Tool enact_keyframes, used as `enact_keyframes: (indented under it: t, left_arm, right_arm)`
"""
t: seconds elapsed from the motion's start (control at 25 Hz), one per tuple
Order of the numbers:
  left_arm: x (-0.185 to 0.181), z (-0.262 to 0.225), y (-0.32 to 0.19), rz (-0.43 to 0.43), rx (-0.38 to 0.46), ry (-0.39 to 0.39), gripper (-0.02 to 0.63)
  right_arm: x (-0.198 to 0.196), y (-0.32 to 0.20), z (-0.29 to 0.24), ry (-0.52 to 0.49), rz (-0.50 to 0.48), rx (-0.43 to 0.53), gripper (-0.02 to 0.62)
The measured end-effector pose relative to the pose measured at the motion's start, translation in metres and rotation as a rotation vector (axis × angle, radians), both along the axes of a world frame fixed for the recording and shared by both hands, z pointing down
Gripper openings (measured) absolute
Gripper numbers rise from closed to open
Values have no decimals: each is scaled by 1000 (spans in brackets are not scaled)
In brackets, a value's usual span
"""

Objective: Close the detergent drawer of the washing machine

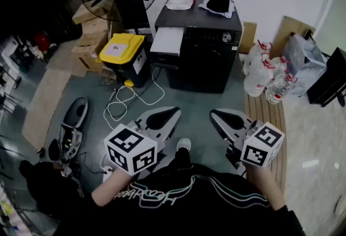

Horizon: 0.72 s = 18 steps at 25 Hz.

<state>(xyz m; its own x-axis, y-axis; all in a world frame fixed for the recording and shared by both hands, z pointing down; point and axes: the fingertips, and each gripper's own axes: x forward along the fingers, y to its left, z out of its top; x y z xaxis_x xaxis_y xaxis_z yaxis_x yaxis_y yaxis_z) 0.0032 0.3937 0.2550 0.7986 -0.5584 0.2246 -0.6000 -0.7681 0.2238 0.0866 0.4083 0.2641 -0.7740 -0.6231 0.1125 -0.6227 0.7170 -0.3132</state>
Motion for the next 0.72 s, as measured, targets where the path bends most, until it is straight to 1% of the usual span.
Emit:
enact_keyframes:
  t: [0.12,0.36,0.52,0.72]
  left_arm:
    - [2,2,-11,9,-10,4,25]
    - [5,14,-42,12,-44,36,25]
    - [2,29,-70,10,-55,31,25]
    - [-11,45,-112,-9,-77,26,25]
  right_arm:
    - [5,-9,3,5,17,-11,26]
    - [21,-35,15,-7,87,-48,28]
    - [18,-54,23,-15,78,-38,29]
    - [11,-99,36,22,89,-60,29]
